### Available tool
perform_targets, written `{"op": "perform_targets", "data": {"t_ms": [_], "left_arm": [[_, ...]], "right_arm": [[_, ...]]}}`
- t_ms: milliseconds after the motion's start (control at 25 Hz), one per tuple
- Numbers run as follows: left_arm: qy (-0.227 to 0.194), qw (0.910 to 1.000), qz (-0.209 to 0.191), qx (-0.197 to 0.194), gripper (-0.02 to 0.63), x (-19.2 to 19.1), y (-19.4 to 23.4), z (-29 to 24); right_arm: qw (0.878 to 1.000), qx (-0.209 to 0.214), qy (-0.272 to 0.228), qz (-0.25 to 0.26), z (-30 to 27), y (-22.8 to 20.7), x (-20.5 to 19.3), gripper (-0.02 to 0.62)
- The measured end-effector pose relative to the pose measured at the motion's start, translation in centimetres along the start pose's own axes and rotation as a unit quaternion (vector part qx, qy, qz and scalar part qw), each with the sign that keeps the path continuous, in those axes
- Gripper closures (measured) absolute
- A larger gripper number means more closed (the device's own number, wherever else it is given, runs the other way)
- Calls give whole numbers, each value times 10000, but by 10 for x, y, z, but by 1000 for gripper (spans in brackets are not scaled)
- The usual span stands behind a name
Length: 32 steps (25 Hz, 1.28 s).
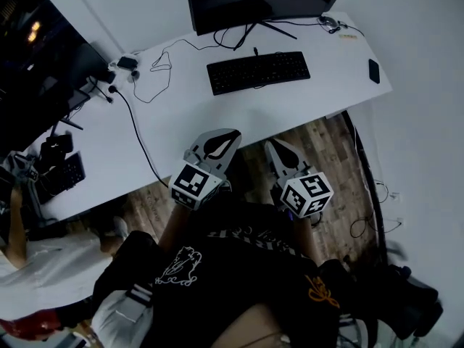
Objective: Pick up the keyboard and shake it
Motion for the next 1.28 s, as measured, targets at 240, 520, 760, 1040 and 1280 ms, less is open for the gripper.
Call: {"op": "perform_targets", "data": {"t_ms": [240, 520, 760, 1040, 1280], "left_arm": [[12, 9997, 161, -175, 583, -6, 23, -12], [124, 9993, 309, -179, 583, -4, 36, -35], [60, 9983, 575, -44, 583, -5, 59, -71], [314, 9959, 786, 305, 583, 16, 98, -137], [704, 9918, 970, 441, 581, 15, 127, -181]], "right_arm": [[9996, -248, 75, -124, -14, -9, 4, 584], [9988, -349, 146, -325, -27, -38, 6, 584], [9987, -302, 155, -381, -55, -91, 27, 584], [9983, -308, 312, -372, -93, -183, 64, 584], [9958, -478, 500, -603, -115, -257, 72, 560]]}}
Point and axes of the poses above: the fingertips, and each gripper's own axes: z backward along the fingers, y to its left, x out of its top, the point moved 9 cm from there along z, backward along the fingers, and after that the axes turned 7 degrees about y, right-handed, at the moved point
